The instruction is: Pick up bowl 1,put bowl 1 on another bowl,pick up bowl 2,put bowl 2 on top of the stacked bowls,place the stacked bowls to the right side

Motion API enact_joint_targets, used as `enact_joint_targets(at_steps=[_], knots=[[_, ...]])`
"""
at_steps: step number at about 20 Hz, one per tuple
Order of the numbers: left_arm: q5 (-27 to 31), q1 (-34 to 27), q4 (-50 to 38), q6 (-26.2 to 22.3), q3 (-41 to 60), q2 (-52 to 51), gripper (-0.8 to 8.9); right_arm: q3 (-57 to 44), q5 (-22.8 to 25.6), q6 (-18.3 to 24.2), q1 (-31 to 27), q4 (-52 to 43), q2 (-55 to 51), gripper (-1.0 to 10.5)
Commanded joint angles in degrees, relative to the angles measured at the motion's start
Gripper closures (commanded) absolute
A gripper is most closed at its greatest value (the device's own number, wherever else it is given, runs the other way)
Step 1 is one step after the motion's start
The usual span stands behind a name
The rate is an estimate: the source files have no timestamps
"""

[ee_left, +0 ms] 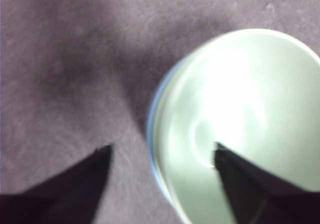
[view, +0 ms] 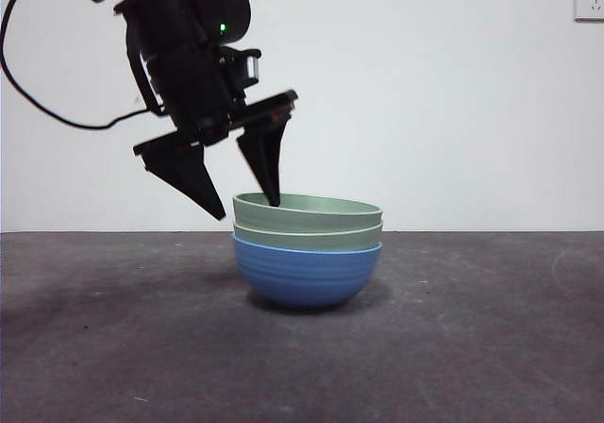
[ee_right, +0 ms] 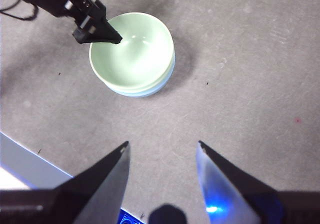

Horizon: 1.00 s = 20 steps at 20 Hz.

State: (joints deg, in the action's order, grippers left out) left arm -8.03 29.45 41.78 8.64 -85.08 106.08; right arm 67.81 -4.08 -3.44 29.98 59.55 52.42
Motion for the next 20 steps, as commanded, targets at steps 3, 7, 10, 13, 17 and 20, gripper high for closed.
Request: enact_joint_targets(at_steps=[3,7,10,13,17,20], knots=[[0.2,0.2,7.9,-2.1,-8.4,0.2,4.28,0.1,0.0,-1.0,0.0,-0.3,0.1,7.2],[1.0,0.1,17.8,-4.5,-18.2,-1.1,4.28,0.1,-0.1,-1.0,0.0,-1.1,1.0,7.2],[3.3,0.1,22.1,-5.9,-23.0,-5.2,4.28,0.1,-0.5,-1.0,0.0,-3.8,4.0,7.1],[3.6,0.1,24.3,-6.3,-23.3,-11.8,4.28,0.1,-0.8,-1.0,0.0,-7.5,9.2,4.7],[3.6,0.1,30.3,-7.5,-23.3,-20.5,4.28,0.1,-5.2,-1.7,0.0,-15.8,18.5,4.4],[3.6,0.1,34.5,-7.6,-23.3,-26.0,4.29,0.1,-5.8,-3.5,0.0,-22.5,27.4,4.4]])
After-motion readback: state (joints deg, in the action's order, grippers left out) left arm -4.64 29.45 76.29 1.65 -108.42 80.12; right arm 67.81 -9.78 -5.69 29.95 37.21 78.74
